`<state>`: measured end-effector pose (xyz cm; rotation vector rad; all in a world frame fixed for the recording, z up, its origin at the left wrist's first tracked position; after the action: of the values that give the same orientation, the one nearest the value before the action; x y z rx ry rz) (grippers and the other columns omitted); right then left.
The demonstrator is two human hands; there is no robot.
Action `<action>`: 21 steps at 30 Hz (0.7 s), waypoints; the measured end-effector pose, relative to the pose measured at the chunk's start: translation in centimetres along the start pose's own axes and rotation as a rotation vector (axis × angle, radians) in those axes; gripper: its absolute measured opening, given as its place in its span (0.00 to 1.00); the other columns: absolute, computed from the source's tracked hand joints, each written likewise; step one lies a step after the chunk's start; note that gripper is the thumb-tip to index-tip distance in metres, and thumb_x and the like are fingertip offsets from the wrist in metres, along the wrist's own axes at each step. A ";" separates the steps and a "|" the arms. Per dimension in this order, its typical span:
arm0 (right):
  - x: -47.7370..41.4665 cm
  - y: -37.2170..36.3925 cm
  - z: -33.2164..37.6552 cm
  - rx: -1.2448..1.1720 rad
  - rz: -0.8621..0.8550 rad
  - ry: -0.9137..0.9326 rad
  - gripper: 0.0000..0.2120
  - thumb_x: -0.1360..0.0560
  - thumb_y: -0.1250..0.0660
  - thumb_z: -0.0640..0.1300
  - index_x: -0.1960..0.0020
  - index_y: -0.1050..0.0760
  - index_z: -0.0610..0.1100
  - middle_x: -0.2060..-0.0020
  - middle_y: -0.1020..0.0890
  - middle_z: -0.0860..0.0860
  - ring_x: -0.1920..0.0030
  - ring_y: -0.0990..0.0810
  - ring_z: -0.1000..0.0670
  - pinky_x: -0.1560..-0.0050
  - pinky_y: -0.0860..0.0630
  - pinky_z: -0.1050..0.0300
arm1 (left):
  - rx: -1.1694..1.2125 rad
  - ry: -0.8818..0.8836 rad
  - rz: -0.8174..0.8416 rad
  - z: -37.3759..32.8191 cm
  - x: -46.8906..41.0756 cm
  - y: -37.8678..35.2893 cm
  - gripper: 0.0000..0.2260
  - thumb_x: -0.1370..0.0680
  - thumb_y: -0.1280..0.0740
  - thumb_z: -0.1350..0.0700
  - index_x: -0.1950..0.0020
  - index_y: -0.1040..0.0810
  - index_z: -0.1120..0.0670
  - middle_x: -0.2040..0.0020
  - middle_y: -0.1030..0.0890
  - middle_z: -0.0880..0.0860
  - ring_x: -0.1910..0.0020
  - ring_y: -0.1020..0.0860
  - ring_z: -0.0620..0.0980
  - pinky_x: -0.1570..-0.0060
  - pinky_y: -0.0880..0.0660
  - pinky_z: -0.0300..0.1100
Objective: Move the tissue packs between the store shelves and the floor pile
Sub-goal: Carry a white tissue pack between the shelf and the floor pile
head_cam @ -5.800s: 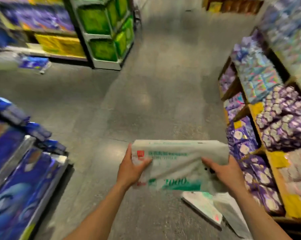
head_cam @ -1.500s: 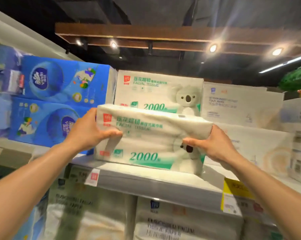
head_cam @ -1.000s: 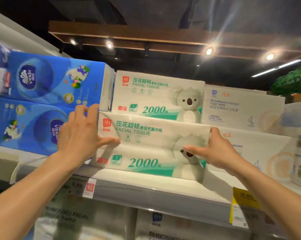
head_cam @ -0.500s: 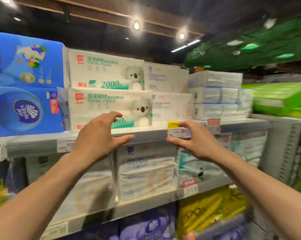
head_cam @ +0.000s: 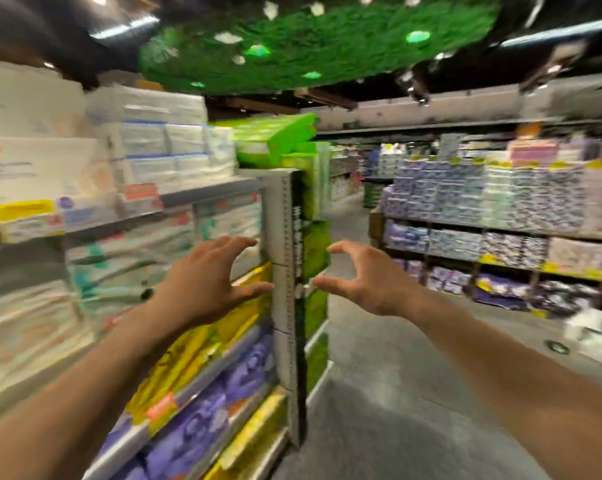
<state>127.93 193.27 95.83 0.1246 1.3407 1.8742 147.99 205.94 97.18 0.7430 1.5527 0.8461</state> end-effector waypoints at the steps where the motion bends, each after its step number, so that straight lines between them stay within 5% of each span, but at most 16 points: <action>1: 1.0 1.1 -2.8 0.019 0.000 -0.028 0.37 0.28 0.30 0.66 0.25 0.32 0.47 0.28 0.26 0.48 0.31 0.27 0.47 0.34 0.31 0.56 | 0.011 -0.020 0.021 -2.5 -1.1 -1.9 0.49 0.37 0.52 0.17 0.28 0.27 0.48 0.32 0.22 0.53 0.35 0.23 0.56 0.35 0.27 0.50; 6: 6.6 7.1 -16.6 0.107 0.047 -0.167 0.41 0.28 0.31 0.69 0.23 0.35 0.48 0.25 0.30 0.48 0.28 0.30 0.48 0.28 0.32 0.51 | 0.143 -0.091 0.095 -15.8 -6.8 -11.5 0.52 0.39 0.53 0.15 0.26 0.30 0.47 0.32 0.23 0.52 0.34 0.24 0.55 0.34 0.27 0.50; 13: 13.5 14.4 -32.7 0.121 0.033 -0.407 0.41 0.27 0.32 0.68 0.21 0.39 0.50 0.23 0.35 0.51 0.25 0.35 0.49 0.27 0.37 0.52 | 0.243 -0.232 0.266 -32.5 -13.9 -22.2 0.39 0.29 0.37 0.27 0.22 0.39 0.42 0.24 0.31 0.46 0.27 0.32 0.48 0.29 0.33 0.47; 18: 16.4 17.1 -43.1 0.096 -0.002 -0.599 0.40 0.27 0.33 0.69 0.22 0.39 0.52 0.23 0.35 0.51 0.25 0.34 0.49 0.27 0.35 0.51 | 0.304 -0.362 0.350 -41.5 -19.0 -29.4 0.39 0.28 0.38 0.27 0.21 0.40 0.42 0.23 0.33 0.47 0.26 0.33 0.49 0.29 0.34 0.47; 21: 16.9 17.9 -49.0 0.089 -0.006 -0.688 0.40 0.26 0.33 0.68 0.21 0.40 0.52 0.23 0.35 0.52 0.24 0.35 0.50 0.27 0.35 0.52 | 0.368 -0.427 0.386 -45.8 -22.6 -34.1 0.46 0.34 0.47 0.20 0.22 0.39 0.44 0.24 0.31 0.48 0.27 0.31 0.49 0.29 0.34 0.45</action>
<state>82.12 165.69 83.49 0.7376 0.9329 1.5497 105.57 163.46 84.14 1.4258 1.2031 0.6214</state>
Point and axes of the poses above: each hand's wrist, its own x-axis away from the middle knuckle, its own y-axis out of the back of the hand, z = x × y, the point moved 5 cm from there along -x, towards the middle knuckle
